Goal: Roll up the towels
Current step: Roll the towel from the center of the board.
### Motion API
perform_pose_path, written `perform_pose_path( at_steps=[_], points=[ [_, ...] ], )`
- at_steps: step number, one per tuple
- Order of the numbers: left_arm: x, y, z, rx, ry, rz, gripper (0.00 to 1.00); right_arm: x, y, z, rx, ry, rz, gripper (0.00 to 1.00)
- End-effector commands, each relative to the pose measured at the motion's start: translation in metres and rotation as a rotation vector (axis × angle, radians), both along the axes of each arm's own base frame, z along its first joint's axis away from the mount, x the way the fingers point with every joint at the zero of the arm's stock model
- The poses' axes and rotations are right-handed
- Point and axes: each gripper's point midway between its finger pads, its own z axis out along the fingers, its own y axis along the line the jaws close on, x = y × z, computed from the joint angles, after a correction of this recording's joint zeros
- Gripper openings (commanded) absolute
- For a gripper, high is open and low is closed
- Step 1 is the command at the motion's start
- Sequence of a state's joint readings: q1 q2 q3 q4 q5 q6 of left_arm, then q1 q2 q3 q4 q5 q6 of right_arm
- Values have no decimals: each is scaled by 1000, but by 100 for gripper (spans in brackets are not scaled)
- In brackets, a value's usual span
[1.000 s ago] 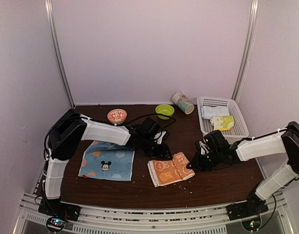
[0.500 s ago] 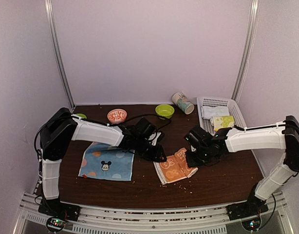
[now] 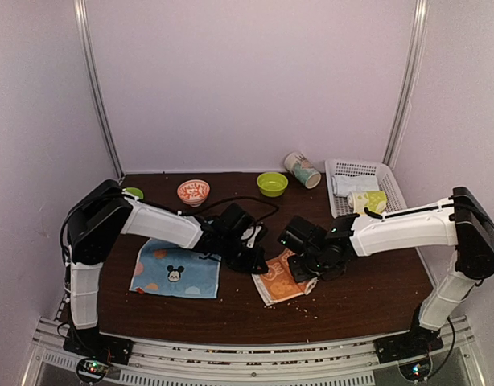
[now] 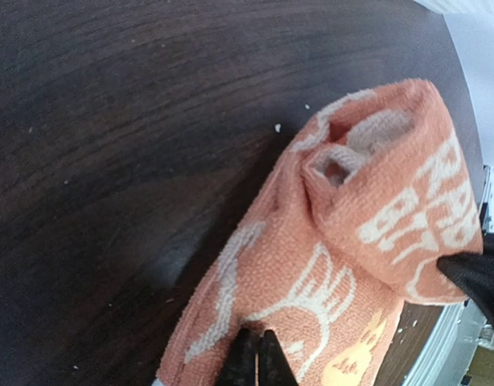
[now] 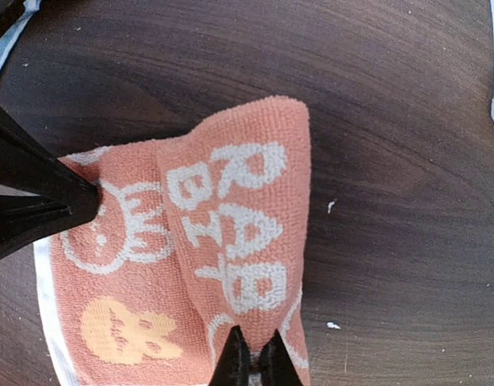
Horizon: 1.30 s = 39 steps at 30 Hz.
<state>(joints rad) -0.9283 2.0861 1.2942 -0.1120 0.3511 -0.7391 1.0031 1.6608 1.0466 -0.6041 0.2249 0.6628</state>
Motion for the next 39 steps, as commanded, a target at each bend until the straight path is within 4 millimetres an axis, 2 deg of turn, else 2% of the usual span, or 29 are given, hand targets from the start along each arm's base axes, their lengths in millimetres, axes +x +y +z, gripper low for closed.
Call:
perform_pose_path(
  at_steps=[1, 4, 13, 19, 23, 27, 31, 35, 39],
  points=[
    [-2, 4, -14, 9, 8, 19, 0, 0, 15, 3, 48, -2, -1, 0],
    [-3, 4, -15, 7, 12, 21, 0, -4, 24, 2, 92, 18, 13, 1],
    [-3, 4, -16, 4, 14, 21, 0, -14, 52, 3, 249, 81, 49, 19],
    [-5, 5, -16, 3, 17, 21, 0, -21, 63, -6, 297, 130, 74, 23],
    [-6, 7, -12, 2, 14, 19, 0, -27, 63, -14, 313, 159, 86, 26],
    [-7, 7, -1, -14, 11, 16, 1, -35, 59, -29, 314, 188, 91, 28],
    [-8, 8, 14, -25, -2, 1, 15, -40, 60, -38, 337, 212, 87, 31],
    [-10, 10, 33, -41, -21, -7, 21, -41, 62, -41, 354, 213, 91, 36],
    [-9, 8, 60, -84, -54, -7, 22, -41, 63, -42, 368, 206, 95, 39]
  ],
)
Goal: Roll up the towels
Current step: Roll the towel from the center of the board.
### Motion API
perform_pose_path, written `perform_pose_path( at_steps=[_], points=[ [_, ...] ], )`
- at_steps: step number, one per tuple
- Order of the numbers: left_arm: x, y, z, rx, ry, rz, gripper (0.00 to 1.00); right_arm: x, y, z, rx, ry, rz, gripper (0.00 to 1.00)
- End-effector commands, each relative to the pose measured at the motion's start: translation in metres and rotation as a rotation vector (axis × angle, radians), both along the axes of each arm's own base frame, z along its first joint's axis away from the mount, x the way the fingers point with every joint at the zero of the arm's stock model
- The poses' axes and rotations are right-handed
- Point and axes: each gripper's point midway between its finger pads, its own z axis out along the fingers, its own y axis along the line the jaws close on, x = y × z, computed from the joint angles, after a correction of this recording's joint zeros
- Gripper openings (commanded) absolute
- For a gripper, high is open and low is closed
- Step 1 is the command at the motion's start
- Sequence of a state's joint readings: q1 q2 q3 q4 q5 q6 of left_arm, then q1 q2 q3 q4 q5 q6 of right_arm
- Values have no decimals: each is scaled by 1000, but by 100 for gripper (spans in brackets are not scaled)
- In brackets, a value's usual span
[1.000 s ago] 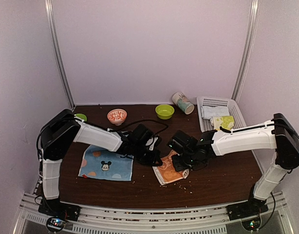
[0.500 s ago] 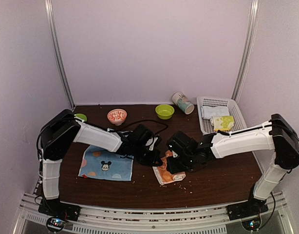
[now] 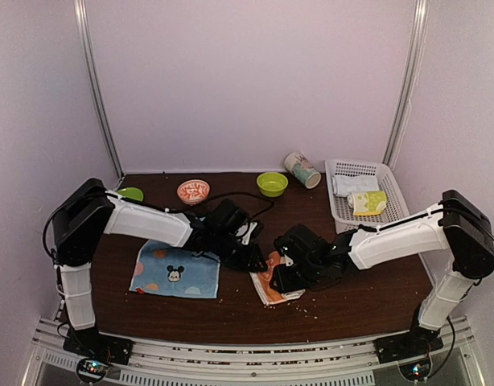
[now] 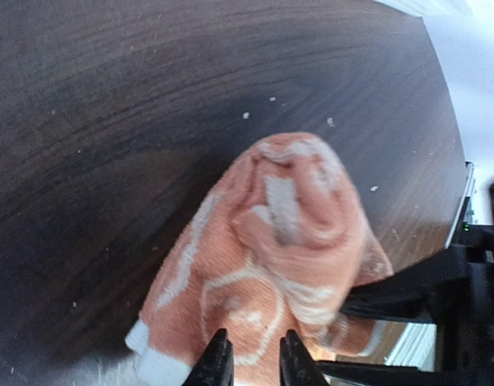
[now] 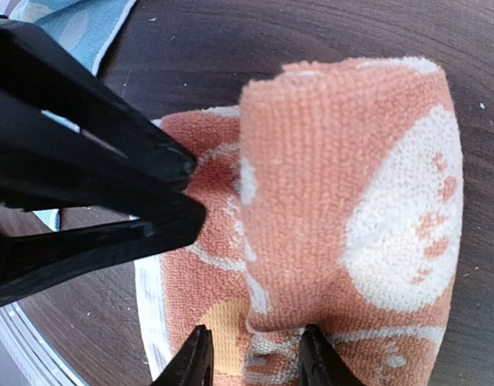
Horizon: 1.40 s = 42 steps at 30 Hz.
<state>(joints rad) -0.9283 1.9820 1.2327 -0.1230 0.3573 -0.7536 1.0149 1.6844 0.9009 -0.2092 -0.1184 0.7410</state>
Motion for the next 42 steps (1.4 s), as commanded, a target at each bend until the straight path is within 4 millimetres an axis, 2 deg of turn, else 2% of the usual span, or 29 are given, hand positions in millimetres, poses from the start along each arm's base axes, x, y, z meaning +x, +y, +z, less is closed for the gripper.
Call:
perform_pose_path(
  at_steps=[1, 4, 7, 19, 25, 30, 34, 42],
  points=[
    [1, -3, 39, -67, -52, -10, 22, -9, -4, -19, -12, 40, 8, 39],
    [5, -10, 51, -105, -66, -8, 21, -10, -5, -20, 1, 37, 9, 39],
    [9, -18, 55, -121, -70, -12, 21, -11, -6, -20, 10, 35, 9, 39],
    [20, -45, 46, -146, -54, -47, 21, -10, -4, -18, 20, 23, 24, 40],
    [21, -47, 26, -117, -25, -48, 17, -11, -1, -15, 25, 19, 42, 40],
    [26, -34, -1, -67, -2, -2, 0, -11, -2, -3, 32, -9, 63, 46],
    [28, -25, -18, -40, 19, 25, 0, -10, -6, 7, 23, -29, 70, 54],
    [28, -21, -34, -17, 37, 34, 0, -7, -21, 36, -19, -110, 84, 56]
  ],
)
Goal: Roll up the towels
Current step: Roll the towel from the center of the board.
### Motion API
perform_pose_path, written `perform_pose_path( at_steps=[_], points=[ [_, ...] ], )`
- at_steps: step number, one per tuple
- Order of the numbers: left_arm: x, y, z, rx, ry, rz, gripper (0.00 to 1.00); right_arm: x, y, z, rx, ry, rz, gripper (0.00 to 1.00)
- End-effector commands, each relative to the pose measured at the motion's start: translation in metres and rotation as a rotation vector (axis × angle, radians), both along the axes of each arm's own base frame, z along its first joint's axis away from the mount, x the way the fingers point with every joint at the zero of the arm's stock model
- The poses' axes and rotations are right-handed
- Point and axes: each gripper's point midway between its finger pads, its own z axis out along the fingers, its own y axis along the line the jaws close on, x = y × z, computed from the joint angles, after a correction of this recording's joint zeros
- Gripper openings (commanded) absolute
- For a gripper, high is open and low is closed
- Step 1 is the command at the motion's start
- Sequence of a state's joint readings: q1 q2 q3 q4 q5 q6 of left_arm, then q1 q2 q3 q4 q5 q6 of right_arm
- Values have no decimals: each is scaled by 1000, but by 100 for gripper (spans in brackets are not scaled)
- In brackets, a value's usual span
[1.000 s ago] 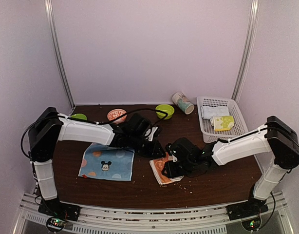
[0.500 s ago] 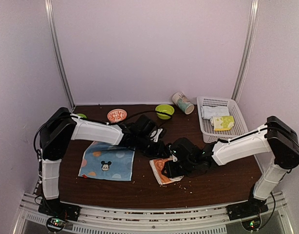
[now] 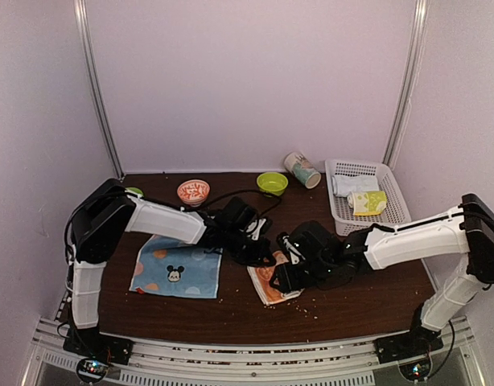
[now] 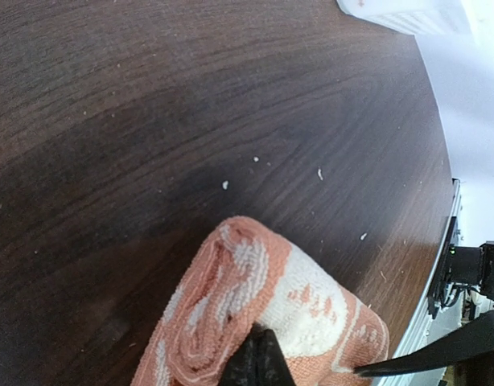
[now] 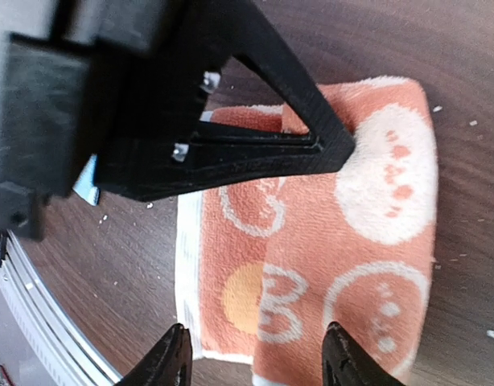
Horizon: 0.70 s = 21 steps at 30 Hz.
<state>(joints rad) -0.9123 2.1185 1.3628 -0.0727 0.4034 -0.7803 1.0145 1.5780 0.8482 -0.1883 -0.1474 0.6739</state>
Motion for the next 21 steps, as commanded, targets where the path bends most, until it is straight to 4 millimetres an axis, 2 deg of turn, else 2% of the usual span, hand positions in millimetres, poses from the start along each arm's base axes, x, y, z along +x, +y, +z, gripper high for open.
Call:
perform_pose_path(
  at_steps=[1, 4, 8, 12, 17, 19, 21],
  points=[
    [4, 9, -27, 44, 22, 29, 0, 2, -22, 16, -94, -75, 7, 55],
    [3, 11, -33, 53, 28, 30, 0, 2, -31, 16, -145, -90, 15, 45],
    [1, 13, -36, 59, 35, 33, 0, -11, -28, 2, -206, -84, 67, 30],
    [-3, 17, -41, 65, 46, 34, 0, -23, -23, -19, -280, -68, 97, 25],
    [-7, 22, -46, 76, 53, 33, 0, -27, -39, -46, -393, -27, 66, 21],
    [-9, 25, -48, 80, 56, 34, 0, -28, -44, -51, -427, -23, 65, 21],
    [-11, 27, -52, 83, 62, 38, 0, -28, -43, -46, -414, -34, 70, 22]
  ],
)
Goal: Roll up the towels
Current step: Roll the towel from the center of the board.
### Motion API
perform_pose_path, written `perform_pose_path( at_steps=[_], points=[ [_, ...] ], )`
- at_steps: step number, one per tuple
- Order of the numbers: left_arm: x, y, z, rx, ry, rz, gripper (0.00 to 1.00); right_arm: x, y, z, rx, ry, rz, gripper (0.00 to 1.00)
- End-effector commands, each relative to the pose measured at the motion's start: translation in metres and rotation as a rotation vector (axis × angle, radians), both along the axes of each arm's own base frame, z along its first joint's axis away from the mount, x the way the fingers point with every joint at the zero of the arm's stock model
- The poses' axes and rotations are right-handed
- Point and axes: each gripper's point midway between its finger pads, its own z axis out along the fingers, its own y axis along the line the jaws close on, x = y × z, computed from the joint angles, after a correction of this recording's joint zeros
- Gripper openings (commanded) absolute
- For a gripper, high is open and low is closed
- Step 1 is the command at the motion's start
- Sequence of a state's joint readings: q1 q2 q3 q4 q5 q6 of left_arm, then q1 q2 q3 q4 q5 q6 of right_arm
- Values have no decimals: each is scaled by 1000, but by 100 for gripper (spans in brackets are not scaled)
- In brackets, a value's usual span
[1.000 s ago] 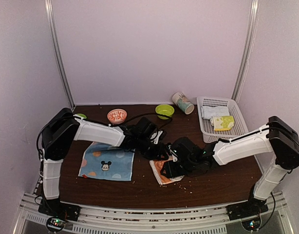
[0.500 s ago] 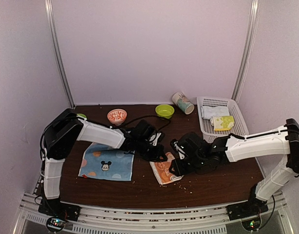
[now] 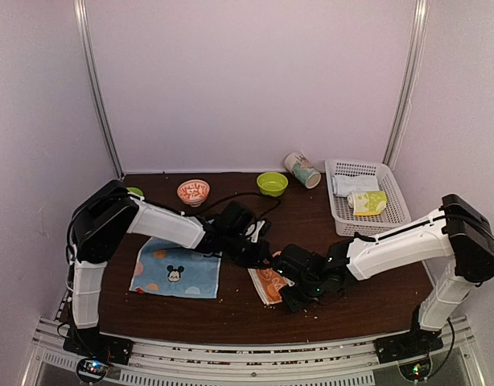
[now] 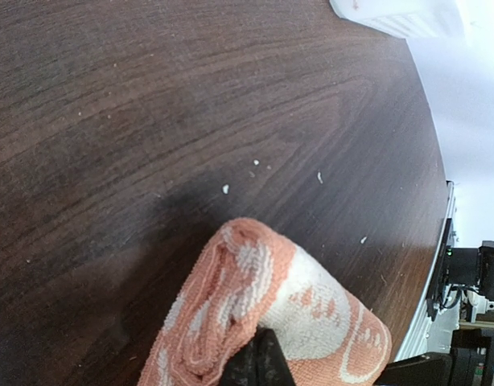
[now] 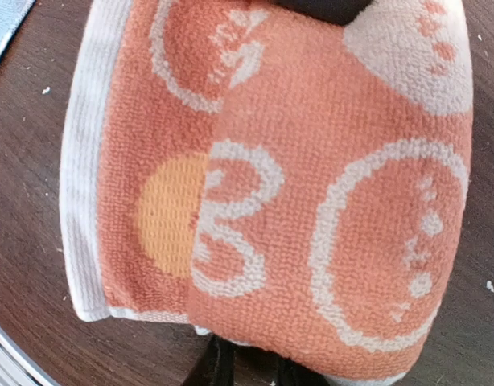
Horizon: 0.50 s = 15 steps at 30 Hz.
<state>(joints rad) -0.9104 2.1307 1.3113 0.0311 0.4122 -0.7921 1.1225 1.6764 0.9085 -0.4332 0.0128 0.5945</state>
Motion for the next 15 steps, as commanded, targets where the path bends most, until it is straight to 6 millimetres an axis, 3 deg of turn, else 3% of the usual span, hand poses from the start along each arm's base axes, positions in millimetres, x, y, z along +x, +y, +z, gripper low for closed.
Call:
perform_pose_path(
  at_steps=[1, 7, 10, 15],
  points=[
    [-12, 29, -45, 118, 77, 34, 0, 3, -13, 1, -55, -28, -20, 24],
    [-13, 30, -45, 116, 74, 31, 0, 5, 10, 59, 155, -86, 27, 42],
    [-12, 30, -43, 115, 67, 31, 0, 13, 10, 84, 248, -108, 9, 49],
    [-13, 32, -44, 113, 60, 34, 0, 37, -3, 102, 476, -74, -107, 61]
  ],
)
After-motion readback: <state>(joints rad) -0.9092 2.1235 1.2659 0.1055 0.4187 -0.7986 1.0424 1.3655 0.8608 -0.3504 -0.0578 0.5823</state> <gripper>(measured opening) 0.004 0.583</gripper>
